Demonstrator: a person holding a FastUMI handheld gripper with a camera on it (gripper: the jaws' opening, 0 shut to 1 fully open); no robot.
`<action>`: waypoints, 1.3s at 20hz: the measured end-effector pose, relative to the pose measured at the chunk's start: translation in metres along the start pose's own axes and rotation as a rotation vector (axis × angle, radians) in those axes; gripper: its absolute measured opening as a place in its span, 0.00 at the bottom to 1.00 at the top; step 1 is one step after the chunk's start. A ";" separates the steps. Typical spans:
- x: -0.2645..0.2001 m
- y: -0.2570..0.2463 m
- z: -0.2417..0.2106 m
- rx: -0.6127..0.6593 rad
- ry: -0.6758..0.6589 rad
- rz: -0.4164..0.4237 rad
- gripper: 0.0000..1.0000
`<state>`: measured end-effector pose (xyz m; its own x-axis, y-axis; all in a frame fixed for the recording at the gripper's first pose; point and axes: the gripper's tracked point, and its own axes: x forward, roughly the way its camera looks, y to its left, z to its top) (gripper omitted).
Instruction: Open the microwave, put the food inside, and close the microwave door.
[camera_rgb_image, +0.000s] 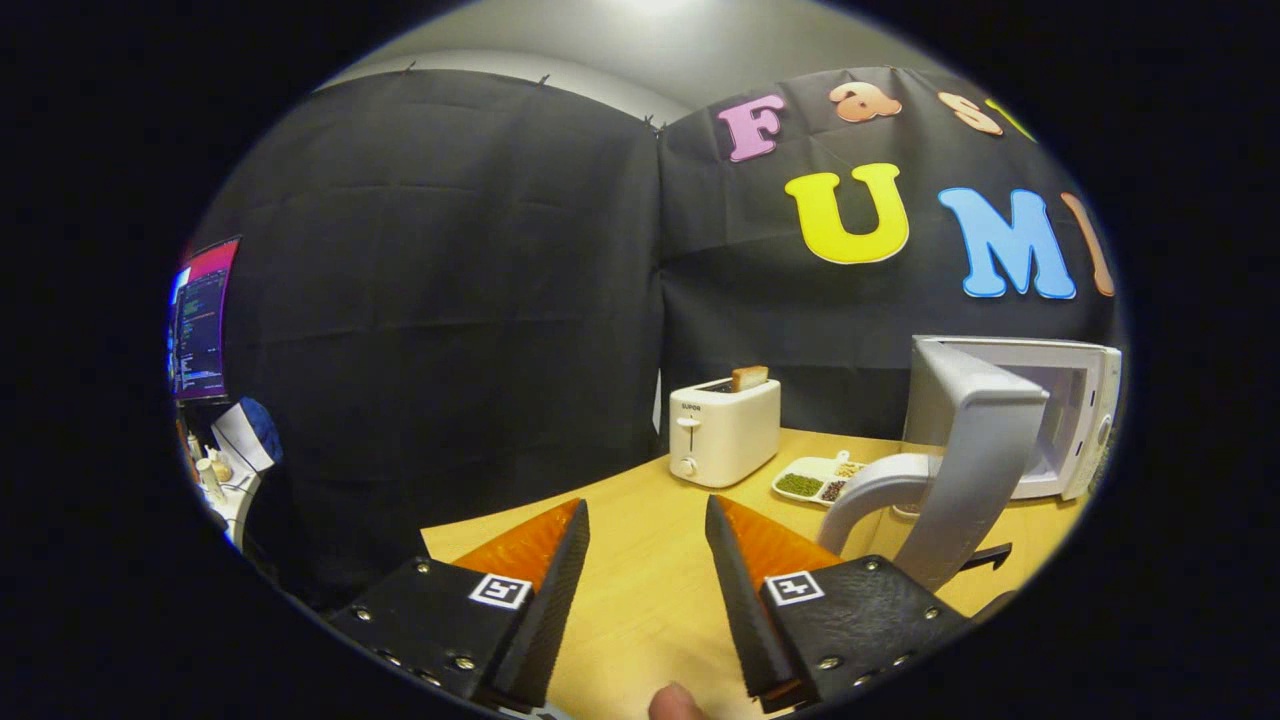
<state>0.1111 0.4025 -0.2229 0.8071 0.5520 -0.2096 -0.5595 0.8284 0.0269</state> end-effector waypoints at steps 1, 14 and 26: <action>0.000 -0.023 -0.007 -0.010 0.017 -0.082 0.64; -0.081 -0.138 0.001 -0.122 -0.041 -0.324 0.17; -0.124 -0.329 -0.016 0.025 0.009 -0.641 0.01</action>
<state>0.1917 0.0600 -0.2215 0.9784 -0.0546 -0.1994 0.0385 0.9957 -0.0837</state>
